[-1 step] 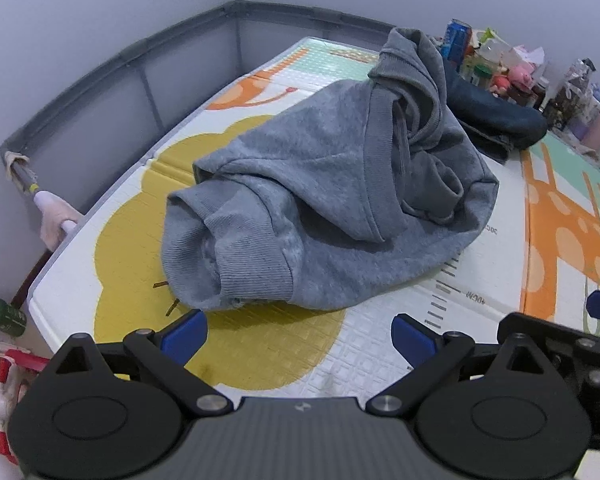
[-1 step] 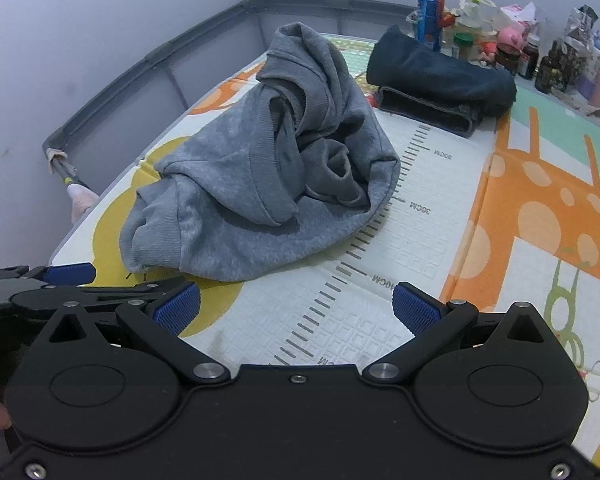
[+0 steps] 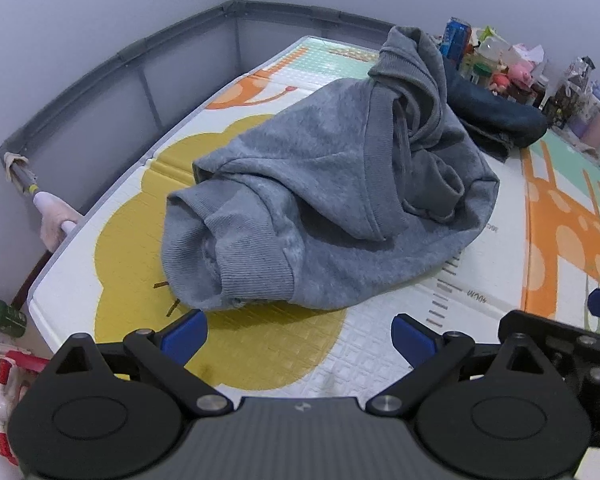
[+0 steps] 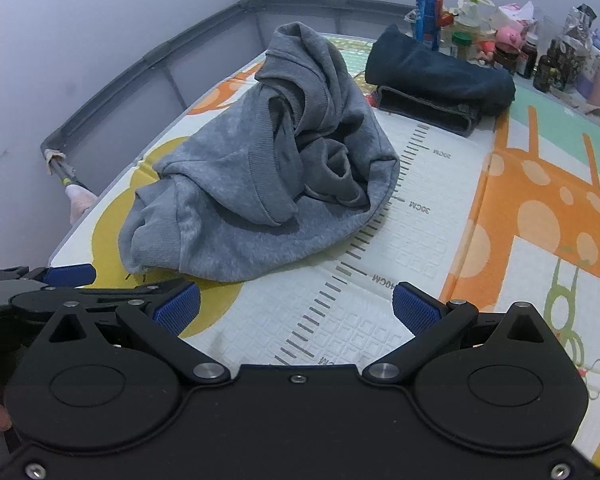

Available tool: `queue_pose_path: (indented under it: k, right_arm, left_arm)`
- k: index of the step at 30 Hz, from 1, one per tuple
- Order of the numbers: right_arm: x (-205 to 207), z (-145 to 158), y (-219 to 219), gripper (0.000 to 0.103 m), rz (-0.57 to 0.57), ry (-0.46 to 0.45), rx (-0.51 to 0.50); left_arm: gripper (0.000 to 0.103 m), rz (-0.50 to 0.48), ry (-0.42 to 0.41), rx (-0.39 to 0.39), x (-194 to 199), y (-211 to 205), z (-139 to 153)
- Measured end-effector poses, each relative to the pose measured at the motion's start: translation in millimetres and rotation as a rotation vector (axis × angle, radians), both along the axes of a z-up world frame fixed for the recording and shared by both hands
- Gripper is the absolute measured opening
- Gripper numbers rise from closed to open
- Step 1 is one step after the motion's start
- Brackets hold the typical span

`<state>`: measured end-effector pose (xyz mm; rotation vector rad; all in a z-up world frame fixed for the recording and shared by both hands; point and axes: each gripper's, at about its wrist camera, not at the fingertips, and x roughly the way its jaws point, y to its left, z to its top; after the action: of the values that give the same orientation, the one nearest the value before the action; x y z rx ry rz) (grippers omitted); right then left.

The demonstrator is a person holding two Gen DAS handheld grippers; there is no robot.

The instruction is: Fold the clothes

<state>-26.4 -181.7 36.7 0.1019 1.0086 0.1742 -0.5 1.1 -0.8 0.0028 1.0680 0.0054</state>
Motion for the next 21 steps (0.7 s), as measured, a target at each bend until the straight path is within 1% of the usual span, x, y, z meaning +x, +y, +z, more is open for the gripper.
queue_pose_path:
  k: [6, 8, 11, 16, 21]
  right_arm:
    - [0.6, -1.9, -0.9, 0.103, -0.007, 0.026, 0.025]
    - [2.3, -3.1, 1.0, 0.103, -0.012, 0.031, 0.02]
    - [4.7, -6.7, 12.3, 0.103, -0.024, 0.033, -0.004]
    - [4.1, -4.8, 16.8, 0.103, -0.025, 0.027, -0.018]
    - [5.9, -5.0, 15.0, 0.103, -0.037, 0.023, -0.007]
  left_arm:
    - [0.1, 0.01, 0.008, 0.039, 3.2, 4.4, -4.2]
    - [0.1, 0.01, 0.004, 0.031, 3.4, 8.3, -3.0]
    - [0.1, 0.006, 0.02, 0.0, 8.8, 19.2, -1.2]
    - [0.1, -0.004, 0.026, 0.006, 8.2, 19.0, -1.4]
    - [0.1, -0.014, 0.017, 0.021, 7.6, 16.3, -0.4]
